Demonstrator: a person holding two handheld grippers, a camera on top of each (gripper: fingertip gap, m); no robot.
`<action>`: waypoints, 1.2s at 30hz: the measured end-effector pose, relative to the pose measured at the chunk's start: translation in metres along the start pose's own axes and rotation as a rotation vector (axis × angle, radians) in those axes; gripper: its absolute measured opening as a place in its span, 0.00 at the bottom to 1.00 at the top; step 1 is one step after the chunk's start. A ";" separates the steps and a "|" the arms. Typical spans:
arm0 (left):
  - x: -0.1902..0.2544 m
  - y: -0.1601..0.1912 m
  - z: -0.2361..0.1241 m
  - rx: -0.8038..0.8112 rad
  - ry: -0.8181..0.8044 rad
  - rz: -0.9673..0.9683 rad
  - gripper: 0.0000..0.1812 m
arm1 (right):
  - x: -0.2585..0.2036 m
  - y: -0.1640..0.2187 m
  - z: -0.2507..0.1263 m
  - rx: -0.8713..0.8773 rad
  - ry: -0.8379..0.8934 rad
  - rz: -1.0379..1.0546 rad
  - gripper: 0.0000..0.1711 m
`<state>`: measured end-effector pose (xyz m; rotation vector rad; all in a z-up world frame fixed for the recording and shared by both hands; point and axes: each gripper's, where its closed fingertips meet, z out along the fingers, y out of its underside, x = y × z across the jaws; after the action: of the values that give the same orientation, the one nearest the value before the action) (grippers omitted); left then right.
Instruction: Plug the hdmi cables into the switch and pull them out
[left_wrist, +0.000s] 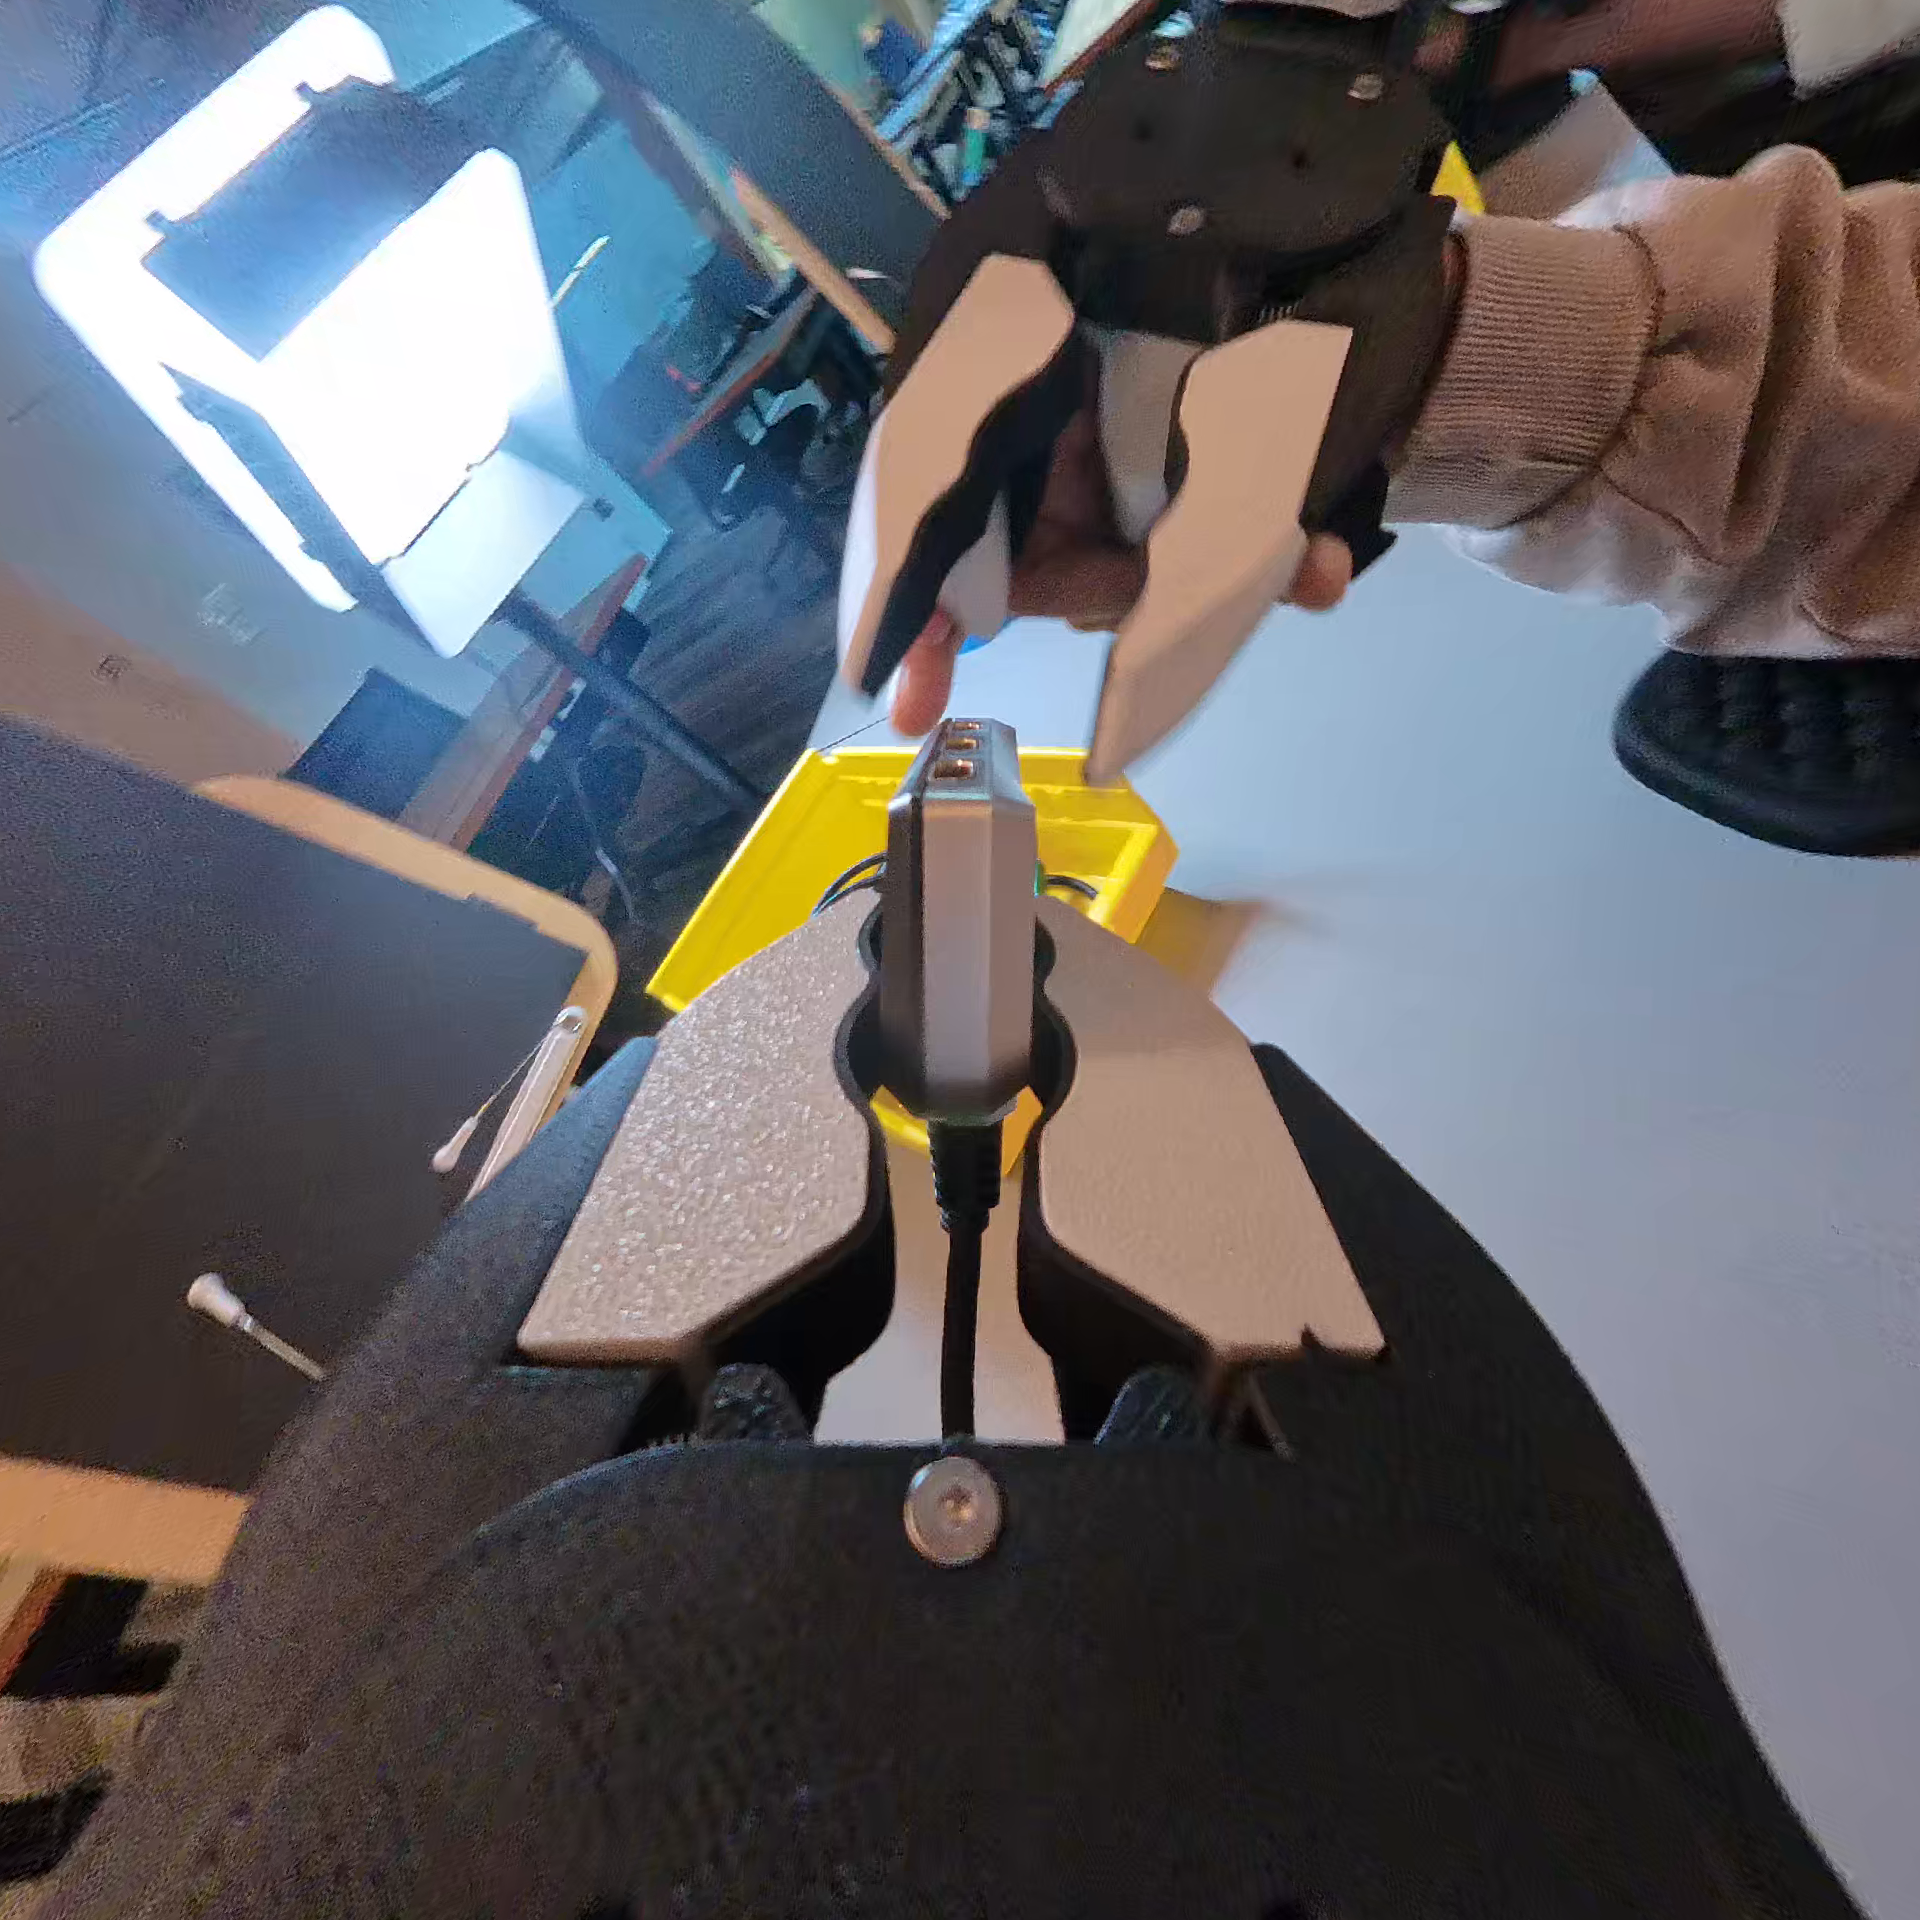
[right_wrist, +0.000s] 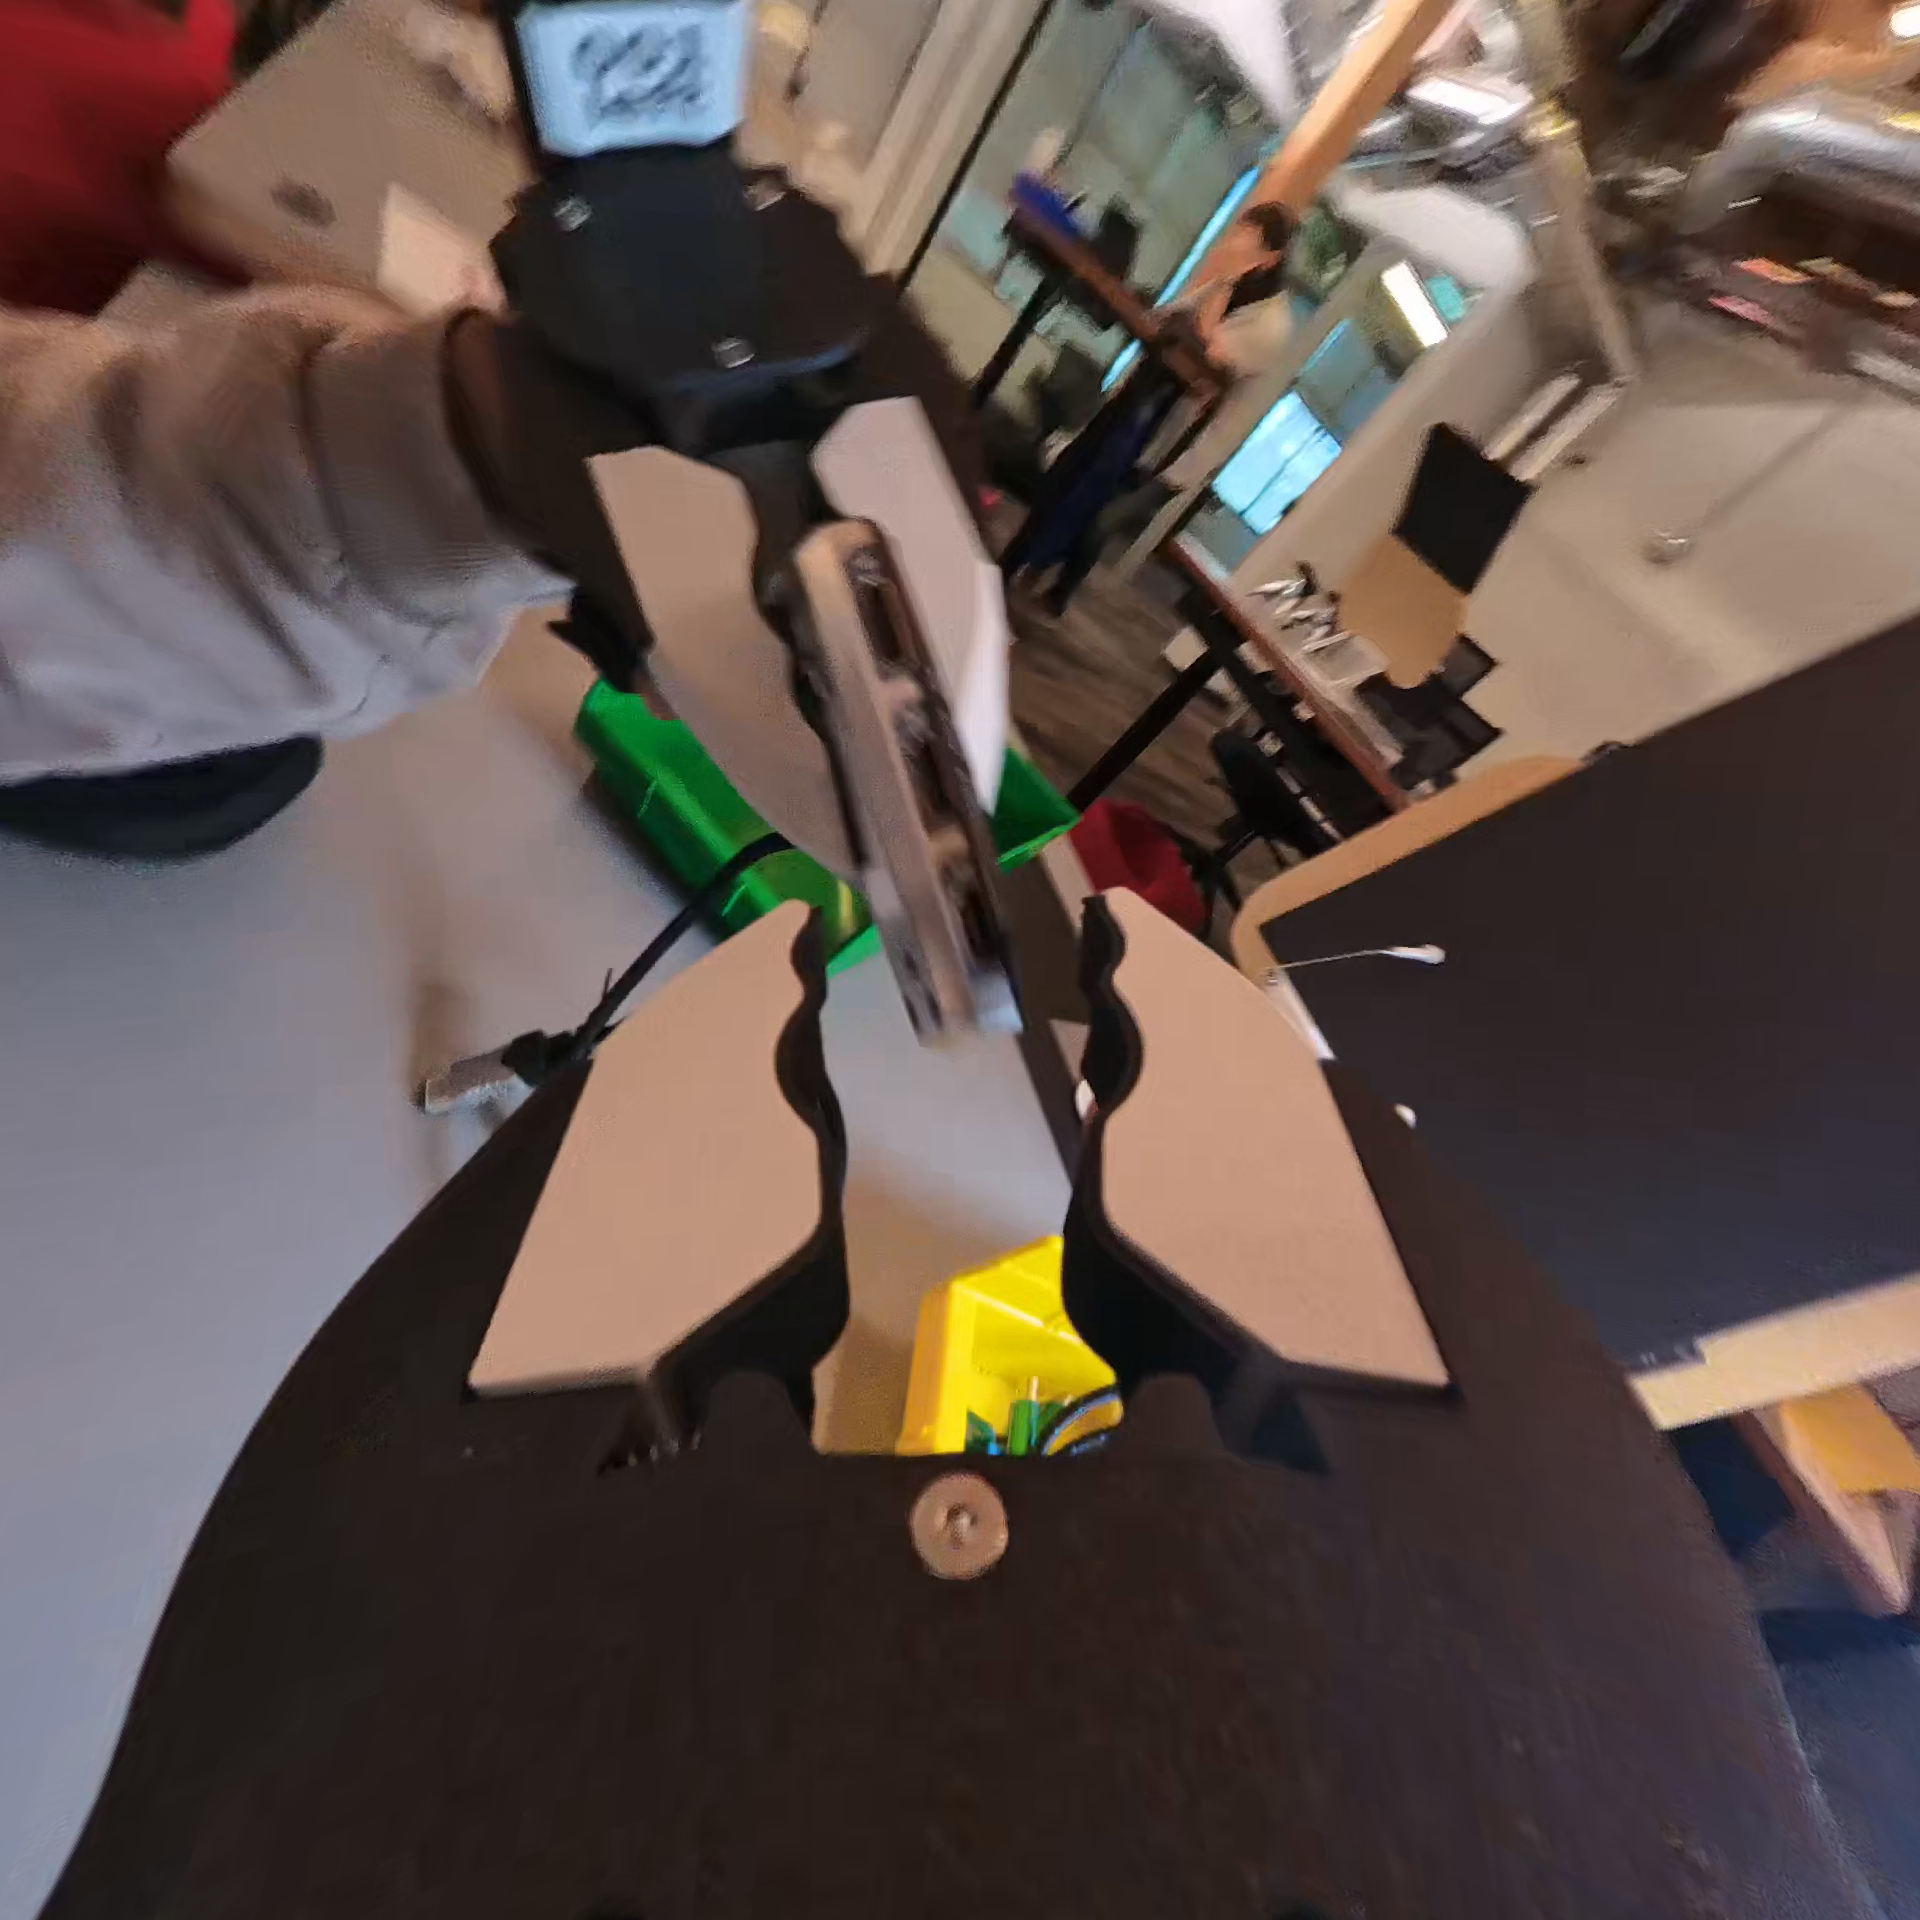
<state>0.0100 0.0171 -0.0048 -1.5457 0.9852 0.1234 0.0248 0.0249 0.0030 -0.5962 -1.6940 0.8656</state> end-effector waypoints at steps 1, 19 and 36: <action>0.010 -0.002 0.005 -0.005 0.027 0.027 0.12 | -0.012 0.003 0.007 -0.049 -0.025 -0.051 0.29; -0.073 -0.021 -0.075 0.324 -0.257 -0.250 0.18 | 0.186 -0.030 -0.054 -0.492 0.404 -0.441 0.13; -0.076 -0.002 -0.067 0.245 -0.257 -0.256 0.19 | 0.222 0.270 -0.044 -0.774 0.492 0.188 0.13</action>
<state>-0.0659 -0.0021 0.0587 -1.3764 0.5719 0.0193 -0.0064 0.3673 -0.0732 -1.3808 -1.4850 0.1173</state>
